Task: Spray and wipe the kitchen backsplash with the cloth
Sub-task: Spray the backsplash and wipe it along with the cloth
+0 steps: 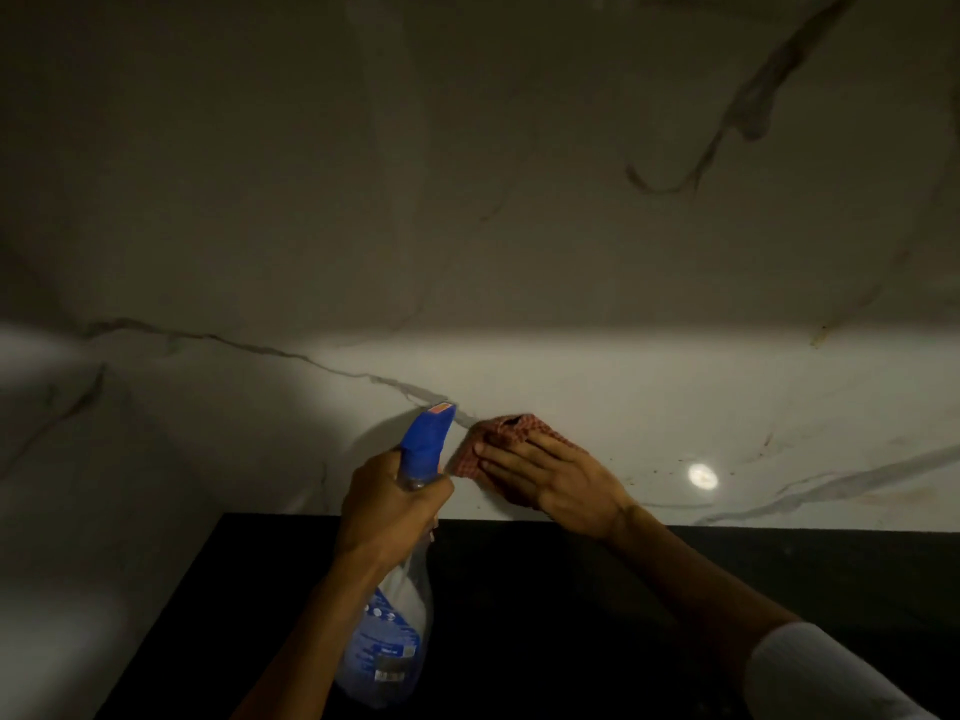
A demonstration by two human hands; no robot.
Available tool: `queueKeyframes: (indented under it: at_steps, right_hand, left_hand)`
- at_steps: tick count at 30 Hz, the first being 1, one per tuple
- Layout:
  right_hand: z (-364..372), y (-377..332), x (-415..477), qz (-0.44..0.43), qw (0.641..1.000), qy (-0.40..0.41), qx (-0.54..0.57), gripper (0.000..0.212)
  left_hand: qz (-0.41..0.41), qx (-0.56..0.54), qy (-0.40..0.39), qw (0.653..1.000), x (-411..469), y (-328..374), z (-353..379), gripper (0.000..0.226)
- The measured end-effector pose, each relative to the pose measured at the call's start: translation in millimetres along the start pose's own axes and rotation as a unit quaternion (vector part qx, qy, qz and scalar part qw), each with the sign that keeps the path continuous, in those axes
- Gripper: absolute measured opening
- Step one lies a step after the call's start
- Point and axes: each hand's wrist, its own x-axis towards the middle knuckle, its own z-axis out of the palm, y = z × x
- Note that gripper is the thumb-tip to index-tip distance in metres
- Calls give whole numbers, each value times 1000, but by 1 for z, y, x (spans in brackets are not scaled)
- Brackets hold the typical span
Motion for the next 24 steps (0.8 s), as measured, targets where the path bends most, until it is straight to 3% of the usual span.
queueKeyframes:
  at_steps: [3,6,8,14,18,24]
  right_hand:
    - [1,-16,8,56,996,32,62,93]
    - [9,-31,13,28,997,10,66,79]
    - [15,-34,17,-6,999,-13,52,70]
    - [23,-54,31,52,989,-27,132,76]
    - [25,-68,44,56,990,7,126,68]
    - [48,-79,33,-30,993,-84,77,56]
  left_hand:
    - [-12,-22,-11,1000,-3,-4,-4,13]
    - [-20,-36,-22,999,-8,-8,-10,3]
    - [-25,-22,-16,999,-10,-14,-14,20]
    - [-54,-22,-24,998,-14,-32,-21,5]
    - [-73,-13,-13,997,-12,-43,-16,13]
    - [-93,-6,-34,995,-16,-57,-14,23]
